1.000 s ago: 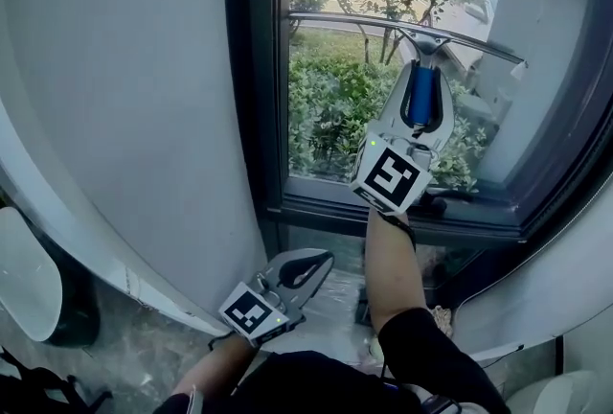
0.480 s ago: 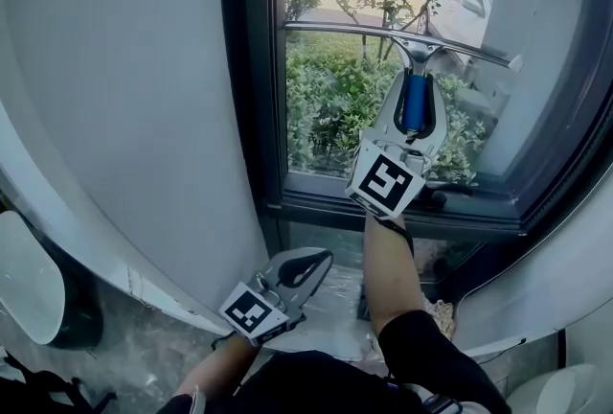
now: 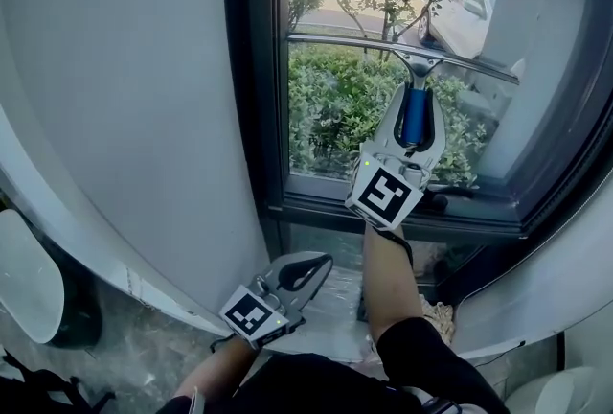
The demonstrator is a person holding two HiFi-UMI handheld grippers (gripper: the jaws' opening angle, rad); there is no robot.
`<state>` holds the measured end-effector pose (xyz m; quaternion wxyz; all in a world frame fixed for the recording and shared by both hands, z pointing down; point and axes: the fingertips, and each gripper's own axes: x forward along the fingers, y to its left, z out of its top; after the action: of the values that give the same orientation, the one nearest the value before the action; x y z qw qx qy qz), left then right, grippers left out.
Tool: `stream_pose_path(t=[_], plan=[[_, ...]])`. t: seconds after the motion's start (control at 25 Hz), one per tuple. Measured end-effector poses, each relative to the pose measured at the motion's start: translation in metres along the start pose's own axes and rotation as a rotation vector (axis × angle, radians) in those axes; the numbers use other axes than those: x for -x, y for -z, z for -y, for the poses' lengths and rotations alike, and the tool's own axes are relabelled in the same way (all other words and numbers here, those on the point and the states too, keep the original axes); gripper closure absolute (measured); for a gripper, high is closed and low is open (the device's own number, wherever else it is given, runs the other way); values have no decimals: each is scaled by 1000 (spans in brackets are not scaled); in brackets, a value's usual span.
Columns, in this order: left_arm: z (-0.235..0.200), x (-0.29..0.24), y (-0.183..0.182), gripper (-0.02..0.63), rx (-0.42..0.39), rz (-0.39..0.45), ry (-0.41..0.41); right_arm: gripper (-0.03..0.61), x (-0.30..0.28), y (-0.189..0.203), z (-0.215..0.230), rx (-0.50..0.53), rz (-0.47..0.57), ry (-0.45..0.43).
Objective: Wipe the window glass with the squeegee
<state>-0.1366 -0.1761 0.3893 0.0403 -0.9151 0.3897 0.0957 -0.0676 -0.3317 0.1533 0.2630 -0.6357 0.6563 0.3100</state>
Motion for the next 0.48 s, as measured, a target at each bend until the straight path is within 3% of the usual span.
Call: stream_pose_path(t=[0.48], plan=[[0,1,6,615,11,-10,7,443,17,9,-3,-21,-28,7]])
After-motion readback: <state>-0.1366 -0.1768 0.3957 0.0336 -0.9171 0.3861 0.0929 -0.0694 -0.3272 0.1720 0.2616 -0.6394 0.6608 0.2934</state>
